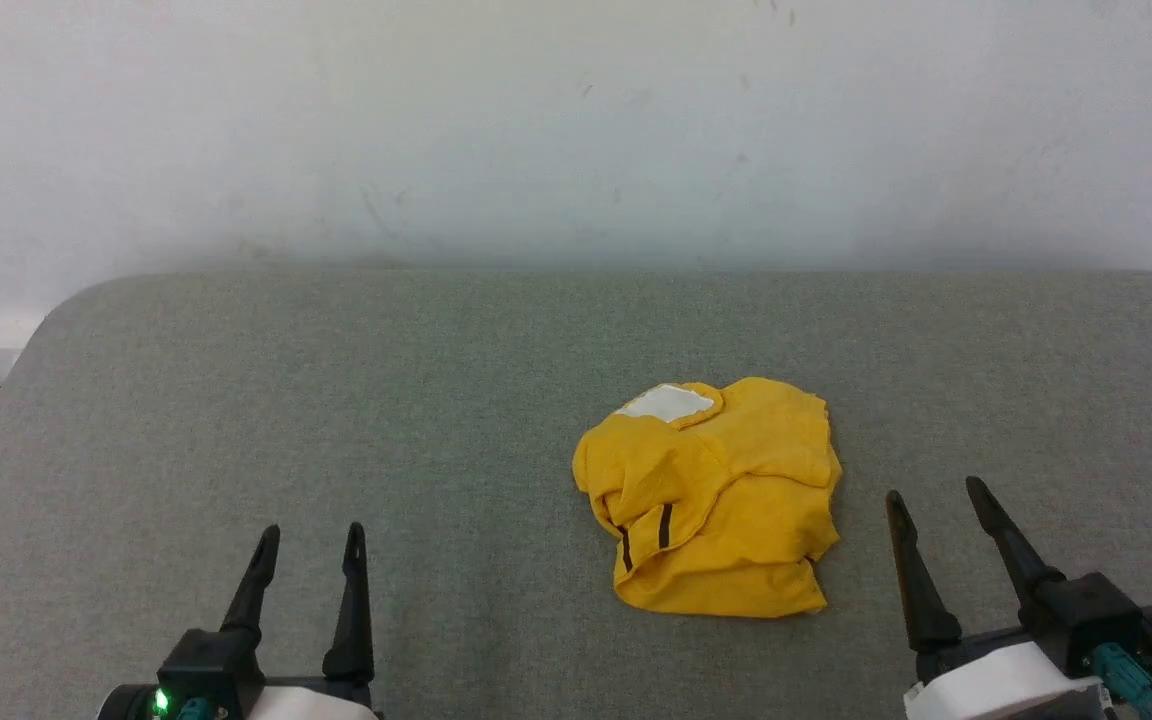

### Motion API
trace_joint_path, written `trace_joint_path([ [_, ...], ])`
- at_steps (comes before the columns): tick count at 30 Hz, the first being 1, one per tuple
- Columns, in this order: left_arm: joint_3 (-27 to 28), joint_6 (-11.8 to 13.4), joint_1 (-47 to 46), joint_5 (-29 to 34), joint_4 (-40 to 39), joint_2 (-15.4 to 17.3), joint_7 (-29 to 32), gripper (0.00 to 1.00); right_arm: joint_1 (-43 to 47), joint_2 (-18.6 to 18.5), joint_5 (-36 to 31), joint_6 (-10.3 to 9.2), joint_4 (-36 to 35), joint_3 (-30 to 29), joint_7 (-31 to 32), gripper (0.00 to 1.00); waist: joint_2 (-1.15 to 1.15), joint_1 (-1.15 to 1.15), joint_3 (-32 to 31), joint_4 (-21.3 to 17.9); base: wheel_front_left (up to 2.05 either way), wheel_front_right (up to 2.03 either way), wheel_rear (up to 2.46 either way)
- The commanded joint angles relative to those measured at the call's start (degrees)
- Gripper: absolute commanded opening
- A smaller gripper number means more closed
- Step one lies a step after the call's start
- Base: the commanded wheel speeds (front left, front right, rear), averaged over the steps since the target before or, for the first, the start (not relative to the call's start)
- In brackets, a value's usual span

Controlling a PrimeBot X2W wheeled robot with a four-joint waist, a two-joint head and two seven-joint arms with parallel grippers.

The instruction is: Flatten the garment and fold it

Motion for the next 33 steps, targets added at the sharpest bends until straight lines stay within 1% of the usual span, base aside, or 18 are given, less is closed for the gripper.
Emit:
trace_joint_path([
  [1, 0.48, -0.93, 0.51, 1.68, 0.0, -0.49, -0.26, 1.0, 0.1, 0.09, 0.49, -0.11, 0.33, 0.15, -0.13, 1.0, 0.0, 0.0, 0.3, 0.32, 0.0, 0.0, 0.0],
  [5, 1.32, -2.44, 0.14, 3.64, 0.3, -2.07, -0.26, 1.0, -0.09, 0.09, -0.21, -0.11, 1.2, 0.05, 1.23, 1.0, 0.0, 0.0, 0.94, 1.13, 0.0, 0.0, 0.0],
  [8, 0.91, -3.25, -0.68, 5.6, 0.86, -3.17, -0.26, 1.0, -1.42, -0.07, 0.16, -0.11, 1.03, -0.04, 4.71, 1.0, 0.0, 0.0, 2.32, 1.8, 0.0, 0.0, 0.0],
  [10, 0.83, -3.75, -1.15, 6.38, 1.35, -4.04, -0.26, 1.0, -3.17, -2.08, 0.71, -0.11, 0.78, 1.56, 9.14, 1.0, 0.0, 0.0, 3.16, 2.3, 0.0, 0.0, 0.0],
  [12, 0.85, -4.35, -1.68, 7.01, 1.9, -4.75, -0.26, 1.0, -5.35, -4.81, 2.9, -0.11, 0.47, 3.06, 14.59, 1.0, 0.0, 0.0, 4.05, 3.12, 0.0, 0.0, 0.0],
  [13, 0.85, -4.35, -1.68, 7.01, 1.9, -4.75, -0.26, 1.0, -5.35, -4.81, 2.9, -0.11, 0.47, 3.06, 14.59, 1.0, 0.0, 0.0, 4.05, 3.12, 0.0, 0.0, 0.0],
  [14, 1.05, -4.99, -2.33, 7.35, 2.43, -5.51, -0.27, 1.0, -8.08, -7.54, 6.91, -0.11, 0.29, 3.97, 20.66, 1.0, 0.0, 0.0, 5.25, 4.21, 0.0, 0.0, 0.0],
  [17, 1.17, -6.01, -3.37, 7.46, 3.65, -6.93, -0.27, 1.0, -12.47, -12.26, 12.81, -0.11, 1.22, 6.19, 31.0, 1.0, 0.0, 0.0, 7.03, 5.87, 0.0, 0.0, 0.0],
  [18, 1.17, -6.01, -3.37, 7.46, 3.65, -6.93, -0.27, 1.0, -12.47, -12.26, 12.81, -0.11, 1.22, 6.19, 31.0, 1.0, 0.0, 0.0, 7.03, 5.87, 0.0, 0.0, 0.0],
  [20, 1.15, -6.67, -4.42, 7.94, 3.92, -7.85, -0.27, 1.0, -15.7, -14.24, 17.92, -0.11, 2.21, 7.62, 38.18, 1.0, 0.0, 0.0, 8.55, 6.99, 0.0, 0.0, 0.0],
  [22, 0.7, -7.39, -5.34, 8.64, 4.47, -8.7, -0.27, 1.0, -18.59, -15.45, 22.68, -0.11, 3.93, 7.14, 44.59, 1.0, 0.0, 0.0, 9.54, 8.64, 0.0, 0.0, 0.0],
  [25, 0.74, -7.94, -6.33, 9.35, 5.12, -9.72, -0.27, 1.0, -22.15, -17.02, 26.22, -0.11, 6.74, 6.64, 52.24, 1.0, 0.0, 0.0, 10.68, 10.8, 0.0, 0.0, 0.0],
  [27, 0.93, -8.25, -6.76, 9.63, 5.31, -10.28, -0.27, 1.0, -24.12, -17.47, 27.12, -0.11, 8.51, 6.49, 55.4, 1.0, 0.0, 0.0, 11.33, 12.0, 0.0, 0.0, 0.0],
  [30, 1.15, -8.74, -7.06, 10.06, 5.71, -10.87, -0.27, 1.0, -25.85, -18.18, 26.31, -0.11, 11.32, 7.53, 58.12, 1.0, 0.0, 0.0, 12.08, 13.29, 0.0, 0.0, 0.0],
  [33, 1.42, -9.11, -7.15, 10.43, 6.03, -11.32, -0.27, 1.0, -26.43, -17.99, 25.82, -0.11, 13.57, 8.52, 57.31, 1.0, 0.0, 0.0, 12.21, 14.13, 0.0, 0.0, 0.0],
])
